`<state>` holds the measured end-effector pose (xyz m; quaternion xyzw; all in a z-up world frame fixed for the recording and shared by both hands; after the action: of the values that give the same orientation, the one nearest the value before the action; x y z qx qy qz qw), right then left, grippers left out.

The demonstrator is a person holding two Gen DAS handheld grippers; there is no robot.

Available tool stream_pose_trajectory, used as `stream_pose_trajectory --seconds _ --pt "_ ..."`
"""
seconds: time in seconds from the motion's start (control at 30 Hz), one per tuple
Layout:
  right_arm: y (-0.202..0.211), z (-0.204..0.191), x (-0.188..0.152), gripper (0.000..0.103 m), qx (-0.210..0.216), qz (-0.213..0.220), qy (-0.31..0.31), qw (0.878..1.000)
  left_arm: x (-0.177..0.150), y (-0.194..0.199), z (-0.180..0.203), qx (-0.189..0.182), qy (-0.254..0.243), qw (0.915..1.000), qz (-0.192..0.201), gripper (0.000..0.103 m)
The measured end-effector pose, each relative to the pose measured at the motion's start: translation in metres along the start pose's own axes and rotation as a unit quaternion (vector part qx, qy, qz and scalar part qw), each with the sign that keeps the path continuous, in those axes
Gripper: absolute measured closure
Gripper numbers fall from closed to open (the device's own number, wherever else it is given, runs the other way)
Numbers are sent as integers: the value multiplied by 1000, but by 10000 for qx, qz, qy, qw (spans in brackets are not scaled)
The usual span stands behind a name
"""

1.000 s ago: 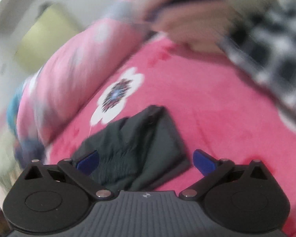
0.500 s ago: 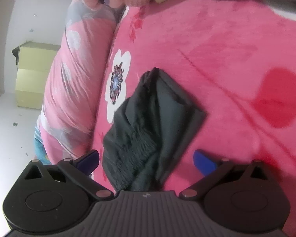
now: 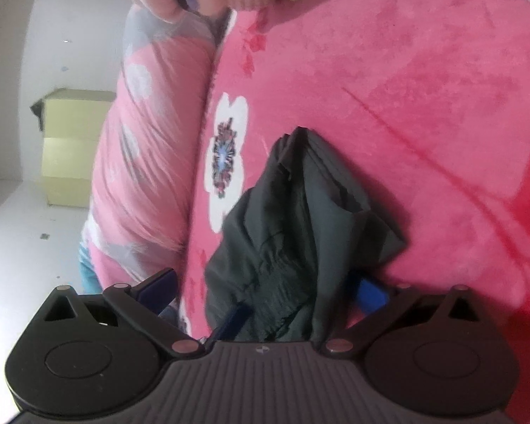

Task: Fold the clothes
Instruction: 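Grasp the trouser bundle edge with the left gripper while the right gripper grasps beside it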

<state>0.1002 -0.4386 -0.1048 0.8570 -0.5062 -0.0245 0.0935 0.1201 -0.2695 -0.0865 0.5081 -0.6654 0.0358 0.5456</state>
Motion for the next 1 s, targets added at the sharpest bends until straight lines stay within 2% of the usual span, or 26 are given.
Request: stream_pose_trajectory --seconds 0.03,0.2,0.3,0.37,0.47,0.53,0.63,0.73,0.87,0.9,1.0 --pt "2 0 0 0 29 44 -24 10000 2 0 1 33 -33 10000 24 19" --pt "29 3 -5 0 54 496 -228 9985 9 -2 4 148 -318 9993 130 23" --pt "33 3 -3 0 -75 620 -178 9979 9 -10 10 82 -527 9986 -6 33" --pt "27 4 4 0 -184 666 -168 9975 9 -13 12 16 -554 9984 -106 33" --pt "9 5 12 0 -220 528 -95 9983 10 -14 12 -53 -556 9982 -209 32" --pt "-2 4 16 0 -155 392 -43 9991 11 -13 13 -94 -562 9980 -259 27" --pt "-11 -2 18 0 96 203 48 9997 13 -15 14 -204 -583 9975 -334 17" --pt "-16 -6 22 0 311 144 61 9994 14 -19 16 -356 -637 9960 -518 13" --pt "-19 -8 27 0 519 33 -22 9986 19 -29 15 -387 -574 9952 -697 15" --pt "-20 -8 28 0 568 -16 -31 9984 20 -31 14 -391 -474 9950 -787 20" --pt "-22 -10 30 0 708 -125 -65 9974 23 -37 10 -386 -256 9936 -1026 29"
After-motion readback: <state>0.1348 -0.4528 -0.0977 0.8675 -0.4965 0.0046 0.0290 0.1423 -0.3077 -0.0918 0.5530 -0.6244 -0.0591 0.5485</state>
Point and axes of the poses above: each gripper's, at about its wrist camera, not at the fingertips, and y roughly against the way its jaws point, z to its right, x to its top, the point moved 5 cm from there along -y, roughly the way its jaws point, and after that the axes turned 14 degrees about x, right-handed, at the moved point
